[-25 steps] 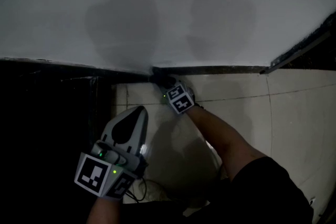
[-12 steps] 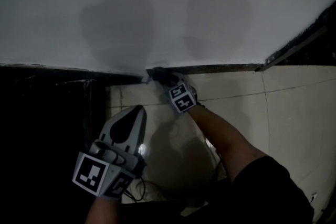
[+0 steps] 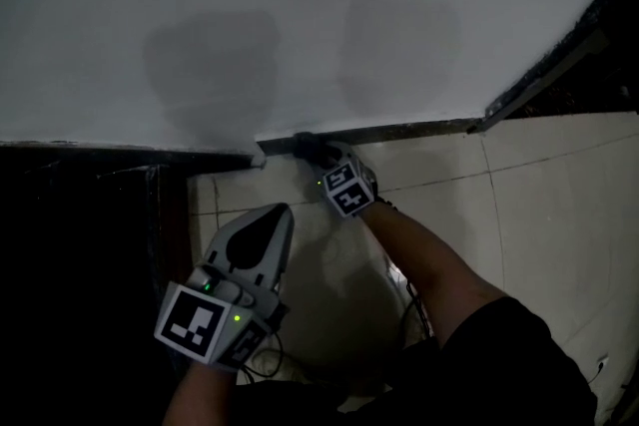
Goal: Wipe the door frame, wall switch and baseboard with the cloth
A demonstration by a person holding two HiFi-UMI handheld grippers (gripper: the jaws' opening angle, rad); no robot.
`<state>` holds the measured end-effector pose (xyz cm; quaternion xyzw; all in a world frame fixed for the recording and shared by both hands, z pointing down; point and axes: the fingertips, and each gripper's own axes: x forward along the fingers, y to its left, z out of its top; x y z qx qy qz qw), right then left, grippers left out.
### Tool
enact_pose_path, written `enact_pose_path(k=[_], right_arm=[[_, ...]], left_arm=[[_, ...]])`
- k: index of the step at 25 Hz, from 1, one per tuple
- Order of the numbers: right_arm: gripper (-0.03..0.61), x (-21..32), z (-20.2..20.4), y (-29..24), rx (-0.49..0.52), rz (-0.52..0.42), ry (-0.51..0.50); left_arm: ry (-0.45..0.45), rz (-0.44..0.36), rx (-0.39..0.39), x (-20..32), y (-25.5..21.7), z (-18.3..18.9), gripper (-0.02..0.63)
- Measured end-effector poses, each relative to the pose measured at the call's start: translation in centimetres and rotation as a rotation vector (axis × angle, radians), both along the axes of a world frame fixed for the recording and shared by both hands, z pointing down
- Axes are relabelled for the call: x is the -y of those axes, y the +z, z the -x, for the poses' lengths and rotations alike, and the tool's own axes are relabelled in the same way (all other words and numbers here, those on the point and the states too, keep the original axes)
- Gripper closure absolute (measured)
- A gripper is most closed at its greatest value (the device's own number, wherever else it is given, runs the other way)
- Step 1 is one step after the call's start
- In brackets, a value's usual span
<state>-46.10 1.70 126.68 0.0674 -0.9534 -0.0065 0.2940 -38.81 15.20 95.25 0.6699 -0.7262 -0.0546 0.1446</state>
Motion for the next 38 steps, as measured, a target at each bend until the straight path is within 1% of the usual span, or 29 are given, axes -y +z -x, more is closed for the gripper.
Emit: enact_pose_path(k=[8, 11, 16, 22, 29, 33, 38], right_arm=[[0.483, 2.3, -2.3, -0.3, -0.009, -0.024, 0.014], [0.483, 3.1, -3.1, -0.4, -0.009, -0.023, 0.025], [0.483, 4.8, -4.8, -0.5, -0.010, -0.020, 0.049], [0.483, 7.2, -7.2, -0.5, -0.011, -0.014, 0.096], [0.483, 9.5, -9.6, -0.6, -0.019, -0.017, 0.145], [0.483, 10.7, -10.9, -0.6, -0.018, -0.011, 0.173], [0.483, 12.3, -12.5, -0.8, -0.016, -0.012, 0.209]], left_arm=[[0.010, -0.011, -0.015, 1.7, -0.1, -0.7, 0.611], [0.041, 0.008, -0.043, 2.4, 0.5, -1.7, 0.611], [0.066, 0.010, -0.044, 4.0, 0.9, -2.5, 0.611], [0.089, 0.044, -0.045, 5.3, 2.2, -3.3, 0.611], [0.105, 0.049, -0.064, 6.4, 2.9, -3.8, 0.611], [0.111, 0.039, -0.074, 7.3, 2.7, -4.5, 0.611], [0.120, 0.059, -0.086, 7.6, 3.2, -4.9, 0.611]])
